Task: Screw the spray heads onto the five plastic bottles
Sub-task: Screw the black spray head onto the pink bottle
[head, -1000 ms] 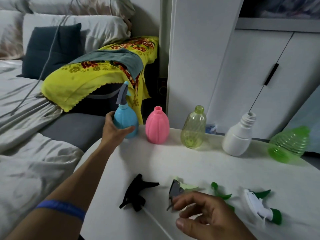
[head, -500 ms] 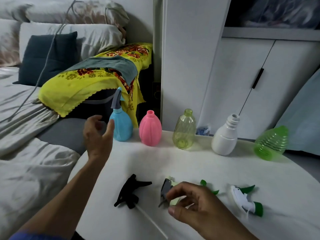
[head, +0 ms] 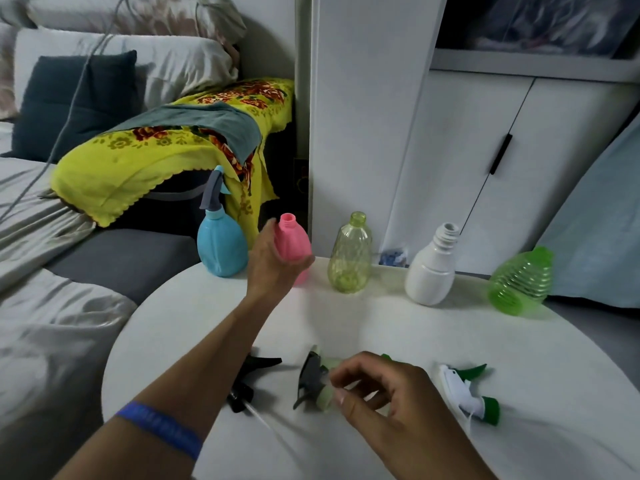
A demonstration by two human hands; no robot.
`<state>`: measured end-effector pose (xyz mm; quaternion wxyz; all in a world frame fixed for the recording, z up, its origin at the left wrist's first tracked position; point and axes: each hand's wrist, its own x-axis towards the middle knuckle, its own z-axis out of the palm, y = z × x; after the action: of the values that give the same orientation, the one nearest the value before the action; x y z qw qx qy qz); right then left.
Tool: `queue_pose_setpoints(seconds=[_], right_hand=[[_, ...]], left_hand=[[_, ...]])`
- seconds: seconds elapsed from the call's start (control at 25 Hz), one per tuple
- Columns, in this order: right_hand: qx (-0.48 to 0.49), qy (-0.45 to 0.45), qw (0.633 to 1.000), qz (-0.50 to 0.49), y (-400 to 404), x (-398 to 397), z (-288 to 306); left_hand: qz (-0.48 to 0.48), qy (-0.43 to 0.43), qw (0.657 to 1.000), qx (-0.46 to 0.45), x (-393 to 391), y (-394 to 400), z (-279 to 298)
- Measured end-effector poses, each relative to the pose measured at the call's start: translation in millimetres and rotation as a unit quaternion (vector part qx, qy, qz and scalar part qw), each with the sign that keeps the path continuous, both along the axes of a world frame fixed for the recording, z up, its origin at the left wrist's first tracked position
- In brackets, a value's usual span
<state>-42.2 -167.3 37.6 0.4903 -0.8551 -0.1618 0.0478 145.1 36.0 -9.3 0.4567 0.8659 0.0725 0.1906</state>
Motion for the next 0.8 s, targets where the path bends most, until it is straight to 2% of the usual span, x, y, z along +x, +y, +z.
queue_pose_setpoints(seconds=[0.16, 0.4, 0.56, 0.68, 0.8], right_hand=[[-0.050, -0.048, 0.998, -0.013, 6.5, 5.5, -0.1], [-0.192, -0.136, 0.972, 0.004, 46.7, 13.6, -14.2], [-0.227, -0.138, 0.963, 0.050, 78.2, 12.3, -38.5], [-0.221, -0.162, 0.954, 0.122, 99.9, 5.4, -55.4], [-0.301, -0.184, 0.921, 0.167, 116.4, 0.1, -69.9]], left_hand=[[0.018, 0.020, 0.997, -0.070, -7.2, 5.1, -1.2], [-0.007, 0.061, 0.998, -0.016, -34.3, 29.4, 14.0], [-0.050, 0.087, 0.994, 0.037, -55.3, 45.1, 14.5], [-0.081, 0.091, 0.992, 0.010, -65.1, 54.2, 4.5], [-0.085, 0.091, 0.992, -0.005, -63.5, 61.0, -3.0]])
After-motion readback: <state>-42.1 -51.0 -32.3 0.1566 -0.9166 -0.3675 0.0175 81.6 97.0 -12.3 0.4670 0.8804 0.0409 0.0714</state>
